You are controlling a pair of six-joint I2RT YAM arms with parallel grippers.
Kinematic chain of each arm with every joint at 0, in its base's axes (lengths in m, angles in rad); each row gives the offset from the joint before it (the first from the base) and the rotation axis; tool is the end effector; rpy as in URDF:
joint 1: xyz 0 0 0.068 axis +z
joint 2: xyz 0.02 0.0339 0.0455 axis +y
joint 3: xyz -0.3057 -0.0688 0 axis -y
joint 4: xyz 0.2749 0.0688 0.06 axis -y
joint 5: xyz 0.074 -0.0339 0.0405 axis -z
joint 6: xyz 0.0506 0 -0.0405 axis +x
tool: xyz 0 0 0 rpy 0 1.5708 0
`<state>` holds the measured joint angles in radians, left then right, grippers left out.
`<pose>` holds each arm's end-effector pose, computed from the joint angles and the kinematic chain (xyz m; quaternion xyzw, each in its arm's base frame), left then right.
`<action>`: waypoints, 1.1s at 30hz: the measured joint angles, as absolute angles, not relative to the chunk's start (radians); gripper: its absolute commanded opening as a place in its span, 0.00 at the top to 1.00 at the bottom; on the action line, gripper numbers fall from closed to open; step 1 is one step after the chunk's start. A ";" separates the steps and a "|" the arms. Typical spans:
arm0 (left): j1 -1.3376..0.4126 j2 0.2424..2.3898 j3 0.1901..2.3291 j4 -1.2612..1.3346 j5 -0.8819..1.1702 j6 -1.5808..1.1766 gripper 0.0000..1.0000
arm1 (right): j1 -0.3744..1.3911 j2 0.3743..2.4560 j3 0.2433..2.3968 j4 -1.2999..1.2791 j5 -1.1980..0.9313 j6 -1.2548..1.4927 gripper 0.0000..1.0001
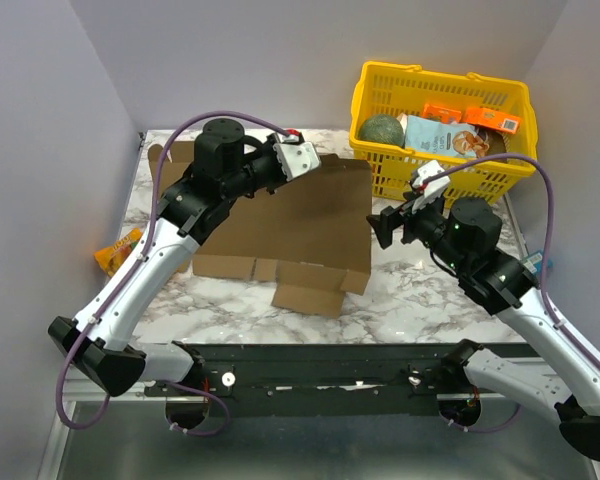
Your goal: Fold the paper box
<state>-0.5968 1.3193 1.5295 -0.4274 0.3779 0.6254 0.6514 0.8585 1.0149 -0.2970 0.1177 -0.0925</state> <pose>0.2529 -0.1944 0.4995 0.5357 0.5596 -0.1376 0.6172 0.1670 0.1198 0.4295 -0.2380 0.7162 0.1379 0.6414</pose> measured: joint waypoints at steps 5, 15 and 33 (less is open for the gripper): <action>-0.581 1.295 1.520 -0.388 0.378 0.588 1.00 | 0.613 0.878 0.931 -0.257 0.020 -0.039 0.00; -0.560 1.282 1.495 -0.358 0.398 0.548 1.00 | 0.588 0.948 0.852 -0.127 -0.039 -0.019 0.05; -0.442 1.196 1.393 -0.196 0.507 0.394 0.26 | 0.548 0.999 0.850 0.010 -0.307 0.066 0.92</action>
